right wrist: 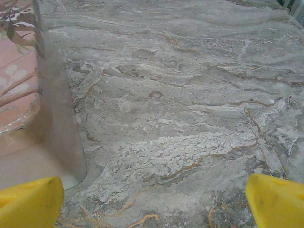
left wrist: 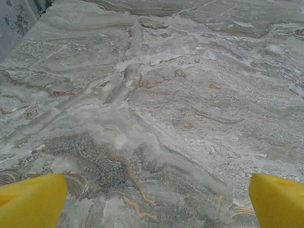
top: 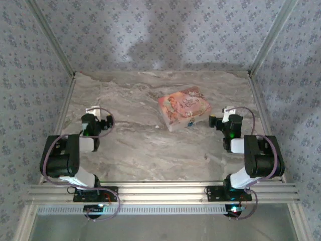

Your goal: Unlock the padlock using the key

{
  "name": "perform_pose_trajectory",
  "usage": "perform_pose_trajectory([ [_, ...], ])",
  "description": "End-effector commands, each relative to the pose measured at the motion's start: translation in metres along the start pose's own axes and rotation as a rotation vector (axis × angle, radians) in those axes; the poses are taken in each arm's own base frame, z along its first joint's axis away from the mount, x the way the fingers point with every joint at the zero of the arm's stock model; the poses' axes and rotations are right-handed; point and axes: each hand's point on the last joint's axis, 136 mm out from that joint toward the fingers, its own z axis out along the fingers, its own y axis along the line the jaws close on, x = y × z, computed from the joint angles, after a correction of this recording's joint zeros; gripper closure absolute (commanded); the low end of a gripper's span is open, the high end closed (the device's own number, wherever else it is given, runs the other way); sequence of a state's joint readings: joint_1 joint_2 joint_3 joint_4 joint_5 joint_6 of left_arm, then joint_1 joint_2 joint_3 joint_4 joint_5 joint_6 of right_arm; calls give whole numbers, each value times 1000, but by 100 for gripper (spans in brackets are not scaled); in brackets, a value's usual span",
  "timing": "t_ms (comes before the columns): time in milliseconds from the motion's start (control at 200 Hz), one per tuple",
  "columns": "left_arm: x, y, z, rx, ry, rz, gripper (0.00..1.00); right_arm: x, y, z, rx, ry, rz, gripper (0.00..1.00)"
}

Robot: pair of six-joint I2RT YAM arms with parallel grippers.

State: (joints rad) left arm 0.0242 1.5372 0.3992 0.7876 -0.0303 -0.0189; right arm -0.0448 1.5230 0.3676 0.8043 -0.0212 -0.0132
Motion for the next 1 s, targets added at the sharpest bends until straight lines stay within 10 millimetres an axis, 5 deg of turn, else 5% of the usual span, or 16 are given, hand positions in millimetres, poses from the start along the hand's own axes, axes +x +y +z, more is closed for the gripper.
perform_pose_trajectory([
  [0,-14,-2,1,6,-37,2,2,-13,-1,3,12,-32,-18,0],
  [864,-14,-1,1,3,-38,-2,2,-13,-1,2,4,-34,-9,0],
  [994,-24,5,-8,-30,-68,-20,2,-24,-2,-3,6,-14,-4,0],
])
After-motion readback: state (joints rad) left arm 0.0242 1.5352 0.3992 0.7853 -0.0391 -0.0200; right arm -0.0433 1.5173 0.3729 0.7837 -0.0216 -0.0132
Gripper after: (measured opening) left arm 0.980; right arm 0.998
